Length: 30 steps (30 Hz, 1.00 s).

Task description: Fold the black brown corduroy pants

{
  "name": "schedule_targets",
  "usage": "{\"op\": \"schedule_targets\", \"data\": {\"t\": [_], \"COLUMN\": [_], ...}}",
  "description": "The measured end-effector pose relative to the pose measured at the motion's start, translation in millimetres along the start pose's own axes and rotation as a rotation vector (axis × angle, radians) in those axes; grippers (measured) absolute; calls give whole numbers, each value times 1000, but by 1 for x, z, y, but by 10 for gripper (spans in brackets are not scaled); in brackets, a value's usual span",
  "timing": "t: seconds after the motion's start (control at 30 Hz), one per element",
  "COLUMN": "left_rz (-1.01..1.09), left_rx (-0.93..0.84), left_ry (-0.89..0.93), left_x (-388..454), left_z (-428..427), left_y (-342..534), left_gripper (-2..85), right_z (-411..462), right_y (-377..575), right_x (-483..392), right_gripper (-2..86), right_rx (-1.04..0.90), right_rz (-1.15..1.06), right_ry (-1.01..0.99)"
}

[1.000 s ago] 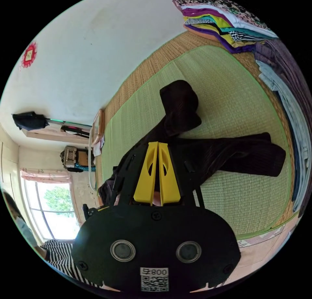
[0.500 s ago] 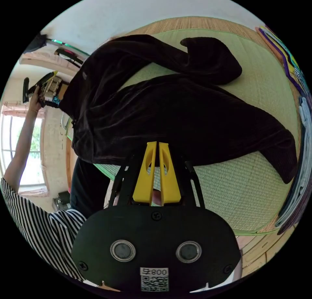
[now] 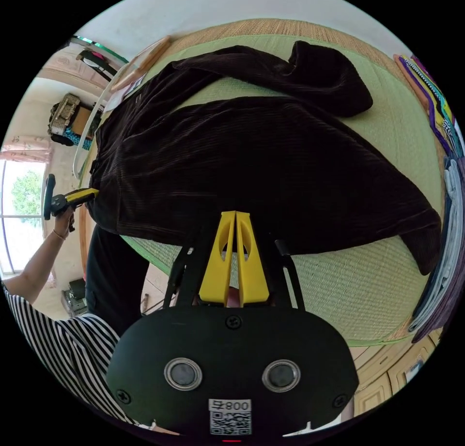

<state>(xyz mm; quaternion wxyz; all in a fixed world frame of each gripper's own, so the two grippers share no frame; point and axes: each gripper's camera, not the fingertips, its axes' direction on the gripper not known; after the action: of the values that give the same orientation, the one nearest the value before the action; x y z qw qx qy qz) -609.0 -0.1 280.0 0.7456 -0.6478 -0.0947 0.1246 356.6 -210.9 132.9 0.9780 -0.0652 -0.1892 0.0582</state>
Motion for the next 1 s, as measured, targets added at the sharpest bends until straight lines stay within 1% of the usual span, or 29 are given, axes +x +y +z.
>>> {"op": "schedule_targets", "data": {"t": [0.07,0.2,0.27,0.3,0.37,0.4,0.47,0.53,0.6,0.67,0.73,0.77,0.83,0.9,1.0], "left_rz": [-68,-118,-127,-125,-103,-99,-86,-77,-82,-90,-88,-74,-41,-8,26], "left_rx": [-25,-25,41,55,131,147,176,191,198,205,199,192,180,175,188], "left_ry": [21,18,-17,-21,23,37,115,174,231,319,392,418,416,389,388], "left_x": [-16,-20,-12,-10,-1,1,10,16,22,28,32,36,42,48,53], "left_z": [2,-1,-14,-18,-32,-34,-40,-41,-40,-37,-32,-30,-29,-30,-32], "left_y": [-4,-14,-17,-19,-25,-28,-40,-50,-60,-71,-80,-86,-94,-101,-112], "left_gripper": [0,0,0,0,0,0,0,0,0,0,0,0,0,0,0], "right_z": [3,-5,-32,-41,-80,-90,-124,-138,-140,-125,-107,-98,-94,-106,-152], "right_y": [11,22,20,18,-4,-11,-46,-75,-103,-135,-151,-157,-158,-150,-125], "right_x": [-21,-40,-40,-39,-32,-31,-30,-34,-42,-54,-58,-56,-52,-44,-23], "right_gripper": [4,7,16,20,51,58,79,94,101,104,102,97,63,49,36], "right_rx": [-15,-10,86,119,239,270,363,394,368,272,174,116,81,96,212], "right_rz": [-24,-24,1,2,8,6,4,-9,-40,-84,-119,-122,-99,-70,16], "right_ry": [-44,-134,-149,-136,-46,-17,129,207,278,428,505,547,580,540,359]}}
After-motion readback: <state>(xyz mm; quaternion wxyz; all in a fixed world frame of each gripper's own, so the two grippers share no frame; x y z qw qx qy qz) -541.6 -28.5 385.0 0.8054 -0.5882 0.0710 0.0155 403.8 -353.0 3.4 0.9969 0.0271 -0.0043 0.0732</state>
